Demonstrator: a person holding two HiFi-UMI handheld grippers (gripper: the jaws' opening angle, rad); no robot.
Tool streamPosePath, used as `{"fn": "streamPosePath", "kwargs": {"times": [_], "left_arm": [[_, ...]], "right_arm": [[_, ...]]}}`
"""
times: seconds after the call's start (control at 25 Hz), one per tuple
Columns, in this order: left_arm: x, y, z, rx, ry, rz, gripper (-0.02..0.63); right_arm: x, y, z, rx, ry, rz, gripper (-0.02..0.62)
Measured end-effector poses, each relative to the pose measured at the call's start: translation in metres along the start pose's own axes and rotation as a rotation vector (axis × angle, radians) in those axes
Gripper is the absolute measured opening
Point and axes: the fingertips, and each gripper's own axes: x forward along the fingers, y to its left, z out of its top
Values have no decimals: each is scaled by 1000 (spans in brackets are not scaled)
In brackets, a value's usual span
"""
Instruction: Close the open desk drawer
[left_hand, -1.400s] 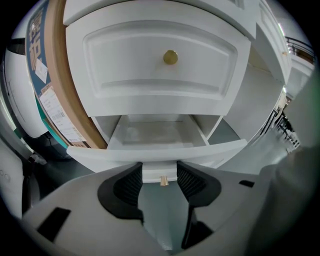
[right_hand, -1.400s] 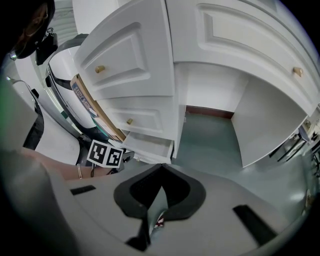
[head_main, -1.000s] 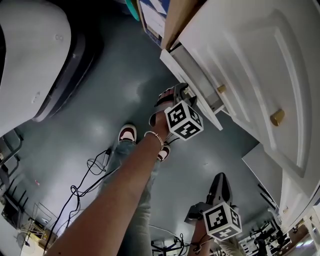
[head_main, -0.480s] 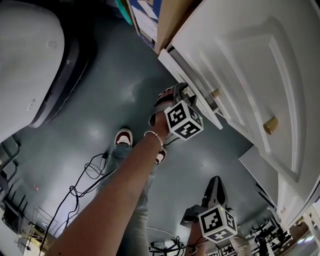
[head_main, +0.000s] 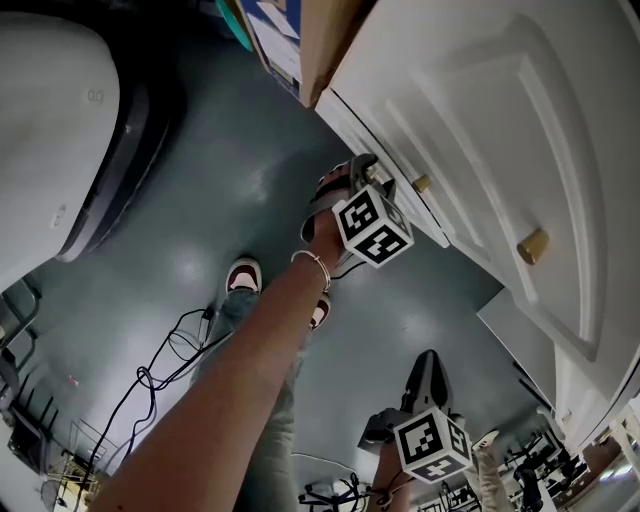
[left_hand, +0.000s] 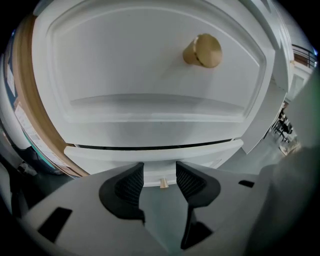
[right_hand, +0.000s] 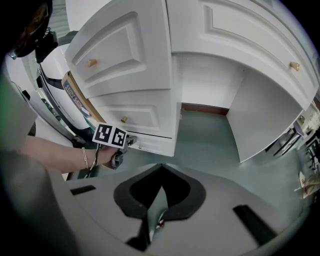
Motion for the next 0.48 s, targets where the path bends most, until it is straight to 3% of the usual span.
{"fn": "streamPosePath", "kwargs": {"times": [0.48], "left_arm": [[11, 3, 13, -17, -2, 16, 215]], "right_arm": [[2, -12, -1, 0, 3, -2, 6]]}}
